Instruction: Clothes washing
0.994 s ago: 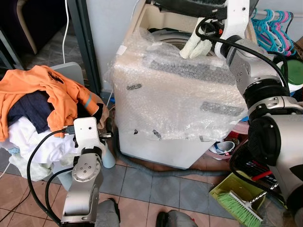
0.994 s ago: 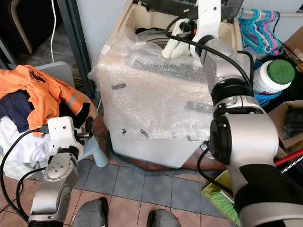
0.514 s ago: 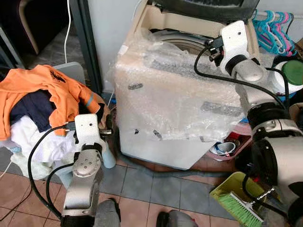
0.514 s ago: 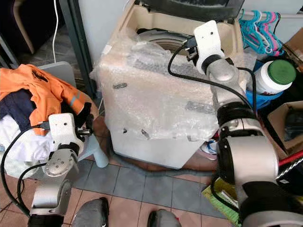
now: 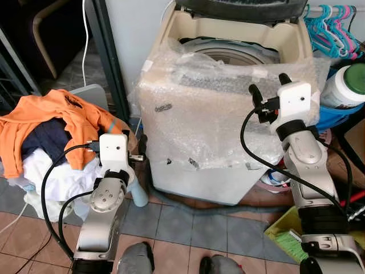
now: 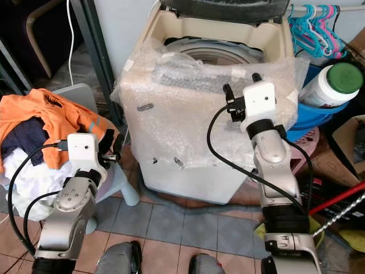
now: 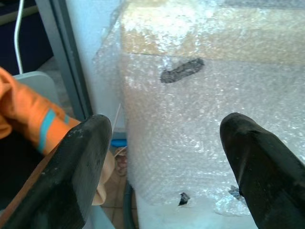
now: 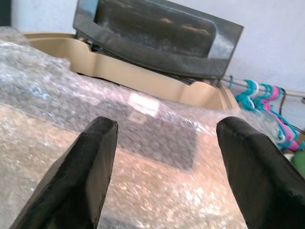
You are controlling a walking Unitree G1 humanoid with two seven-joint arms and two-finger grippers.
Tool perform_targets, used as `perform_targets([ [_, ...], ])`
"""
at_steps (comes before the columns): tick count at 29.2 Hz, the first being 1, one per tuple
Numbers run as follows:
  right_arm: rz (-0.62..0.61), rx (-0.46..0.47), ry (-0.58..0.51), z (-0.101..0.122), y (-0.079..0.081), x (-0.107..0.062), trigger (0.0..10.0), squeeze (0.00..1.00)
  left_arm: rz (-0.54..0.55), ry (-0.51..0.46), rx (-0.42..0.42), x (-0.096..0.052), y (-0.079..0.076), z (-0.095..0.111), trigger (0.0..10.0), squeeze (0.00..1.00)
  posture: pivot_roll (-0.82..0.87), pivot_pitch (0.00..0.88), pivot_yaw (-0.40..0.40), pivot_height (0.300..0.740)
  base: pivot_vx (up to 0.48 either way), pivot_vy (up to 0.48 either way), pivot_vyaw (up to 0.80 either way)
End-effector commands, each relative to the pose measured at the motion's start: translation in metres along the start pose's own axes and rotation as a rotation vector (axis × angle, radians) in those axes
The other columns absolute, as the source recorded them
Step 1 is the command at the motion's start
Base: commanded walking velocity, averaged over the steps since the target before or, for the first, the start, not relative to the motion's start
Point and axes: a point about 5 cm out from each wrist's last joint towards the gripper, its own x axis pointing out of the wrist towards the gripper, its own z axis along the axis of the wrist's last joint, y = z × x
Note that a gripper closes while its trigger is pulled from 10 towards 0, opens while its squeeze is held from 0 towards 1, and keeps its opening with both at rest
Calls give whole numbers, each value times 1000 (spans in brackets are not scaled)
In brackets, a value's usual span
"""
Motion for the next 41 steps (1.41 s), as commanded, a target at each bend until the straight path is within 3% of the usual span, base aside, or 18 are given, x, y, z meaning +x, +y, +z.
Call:
perform_targets([
  [1,-111,6,29,-3,-7,-13,10000,220,-9,10,-7,-3,-1,-2,10000,0,-47,67,12,740,0,0,-800],
  [2,-141,20,50,-6,-6,-18,10000,220,-7,14,-7,-4,-1,-3,10000,0,-47,67,12,740,0,0,-800],
  [3,-155,30,66,-9,-4,-22,10000,0,-8,18,-4,-4,-1,-4,10000,0,-44,63,11,740,0,0,-800],
  [9,-73,38,86,-14,20,-28,10000,0,-9,20,-8,-5,0,-4,10000,0,-31,66,0,740,0,0,-800],
  [14,-27,58,125,-16,29,-36,10000,0,4,20,-11,-6,2,-4,10000,0,-23,78,-6,740,0,0,-480],
  [25,-1,131,149,-14,37,-41,10000,0,45,16,-11,-11,10,-5,10000,0,-13,80,-11,740,0,0,0],
  [30,68,188,126,-7,45,-42,10000,0,76,7,12,-12,15,-3,10000,0,-4,83,-9,740,0,0,0],
  [41,78,185,147,-11,44,-49,10000,0,96,6,38,-15,23,-3,10000,0,2,73,3,740,0,0,0],
])
